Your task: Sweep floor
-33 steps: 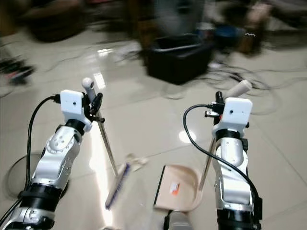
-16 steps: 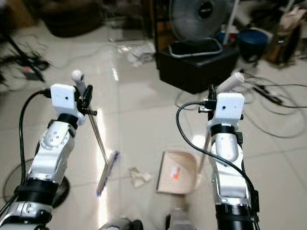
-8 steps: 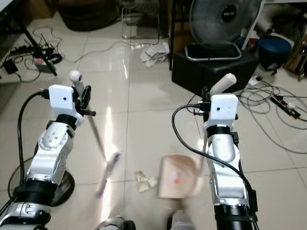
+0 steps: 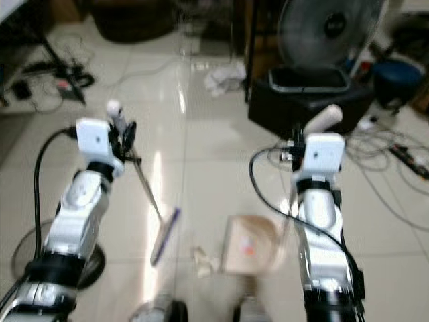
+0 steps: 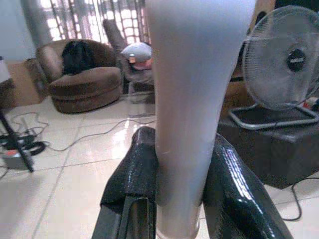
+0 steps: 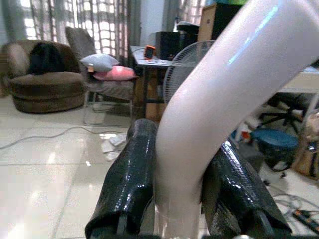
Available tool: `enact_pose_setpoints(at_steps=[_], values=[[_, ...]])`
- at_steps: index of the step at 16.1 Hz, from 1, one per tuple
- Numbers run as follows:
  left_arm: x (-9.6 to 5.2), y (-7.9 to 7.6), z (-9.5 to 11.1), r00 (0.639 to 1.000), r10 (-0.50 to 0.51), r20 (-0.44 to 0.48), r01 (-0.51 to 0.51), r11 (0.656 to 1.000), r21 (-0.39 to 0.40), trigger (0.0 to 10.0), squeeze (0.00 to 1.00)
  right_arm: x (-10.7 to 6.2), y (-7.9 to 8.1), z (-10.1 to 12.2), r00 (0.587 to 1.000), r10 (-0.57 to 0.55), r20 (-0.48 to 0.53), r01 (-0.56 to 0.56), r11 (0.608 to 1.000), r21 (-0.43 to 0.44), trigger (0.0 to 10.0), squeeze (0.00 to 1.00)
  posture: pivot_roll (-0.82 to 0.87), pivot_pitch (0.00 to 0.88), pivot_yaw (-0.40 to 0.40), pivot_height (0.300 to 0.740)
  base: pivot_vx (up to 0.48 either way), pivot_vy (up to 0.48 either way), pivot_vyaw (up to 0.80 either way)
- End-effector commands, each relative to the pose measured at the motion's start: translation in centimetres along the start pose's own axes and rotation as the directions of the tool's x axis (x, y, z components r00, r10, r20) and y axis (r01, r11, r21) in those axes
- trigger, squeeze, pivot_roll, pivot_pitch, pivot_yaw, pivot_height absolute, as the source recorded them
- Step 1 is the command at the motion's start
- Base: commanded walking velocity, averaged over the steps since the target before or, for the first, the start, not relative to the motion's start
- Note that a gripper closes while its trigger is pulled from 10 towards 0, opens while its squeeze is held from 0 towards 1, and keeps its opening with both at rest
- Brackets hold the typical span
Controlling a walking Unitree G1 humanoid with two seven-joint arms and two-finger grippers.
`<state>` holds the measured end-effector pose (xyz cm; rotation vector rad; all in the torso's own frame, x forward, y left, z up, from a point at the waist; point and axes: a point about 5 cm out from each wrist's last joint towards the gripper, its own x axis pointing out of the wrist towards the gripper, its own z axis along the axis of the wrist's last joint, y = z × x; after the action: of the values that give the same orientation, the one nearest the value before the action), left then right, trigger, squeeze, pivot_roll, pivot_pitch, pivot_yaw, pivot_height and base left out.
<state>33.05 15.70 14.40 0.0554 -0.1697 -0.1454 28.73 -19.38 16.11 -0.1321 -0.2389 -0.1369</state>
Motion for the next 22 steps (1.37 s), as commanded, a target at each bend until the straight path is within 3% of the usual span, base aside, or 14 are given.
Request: enact_pose_setpoints(at_steps=[1, 5, 7, 10, 12, 15, 17, 19, 22], values=[[0.1, -0.1, 0.5, 1.0, -0.014, 0.024, 0.014, 1.0, 0.002, 10.0, 0.0, 0.1, -0.2, 1.1, 0.999, 0.002, 0.054, -0.001, 1.0, -0.009, 10.0, 0.0, -0.04, 0.122, 0.088, 0.74, 0.0, 0.0, 0.0], [0.5, -0.4, -0.1, 1.0, 0.016, -0.003, -0.016, 0.998, -0.052, 10.0, 0.0, 1.0, -0.4, 0.6, 0.997, 0.055, 0.049, -0.05, 0.994, -0.095, 10.0, 0.0, -0.02, 0.141, 0.082, 0.74, 0.0, 0.0, 0.0], [1.5, -0.9, -0.6, 1.0, -0.01, -0.024, 0.008, 0.998, -0.069, 10.0, 0.0, 2.0, 0.0, 0.1, 0.991, 0.116, 0.066, -0.106, 0.983, -0.148, 10.0, 0.0, -0.01, 0.192, 0.09, 0.74, 0.0, 0.0, 0.0], [1.8, -1.5, -0.8, 0.999, -0.04, -0.021, 0.039, 0.998, -0.041, 10.0, 0.0, 2.2, 0.3, -0.6, 0.985, 0.158, 0.065, -0.142, 0.968, -0.207, 10.0, 0.0, 0.01, 0.279, 0.1, 0.74, 0.0, 0.0, 0.0], [1.7, -1.1, -0.8, 0.999, -0.012, 0.031, 0.013, 1.0, -0.025, 10.0, 0.0, 2.4, 0.4, -0.7, 0.981, 0.165, 0.106, -0.133, 0.957, -0.259, 10.0, 0.0, 0.02, 0.34, 0.11, 0.74, 0.0, 0.0, 0.0], [1.8, -0.3, 0.0, 0.991, 0.048, 0.125, -0.043, 0.998, -0.04, 10.0, 0.0, 2.7, 1.1, -0.5, 0.969, 0.163, 0.184, -0.113, 0.96, -0.257, 10.0, 0.0, 0.04, 0.37, 0.143, 0.74, 0.0, 0.0, 0.0], [2.0, -0.1, 0.8, 0.982, 0.051, 0.182, -0.043, 0.998, -0.046, 10.0, 0.0, 2.6, 2.0, 0.1, 0.956, 0.151, 0.251, -0.092, 0.968, -0.234, 10.0, 0.0, 0.05, 0.391, 0.152, 0.74, 0.0, 0.0, 0.0], [1.9, -0.9, 0.8, 0.979, 0.033, 0.199, -0.025, 0.999, -0.045, 10.0, 0.0, 2.3, 3.8, 0.3, 0.935, 0.173, 0.309, -0.119, 0.975, -0.188, 10.0, 0.0, 0.09, 0.416, 0.158, 0.74, 0.0, 0.0, 0.0], [1.8, -1.4, 0.3, 0.98, 0.024, 0.198, -0.019, 0.999, -0.026, 10.0, 0.0, 1.1, 6.9, -0.9, 0.921, 0.241, 0.306, -0.194, 0.965, -0.175, 10.0, 0.0, 0.11, 0.417, 0.162, 0.74, 0.0, 0.0, 0.0]])
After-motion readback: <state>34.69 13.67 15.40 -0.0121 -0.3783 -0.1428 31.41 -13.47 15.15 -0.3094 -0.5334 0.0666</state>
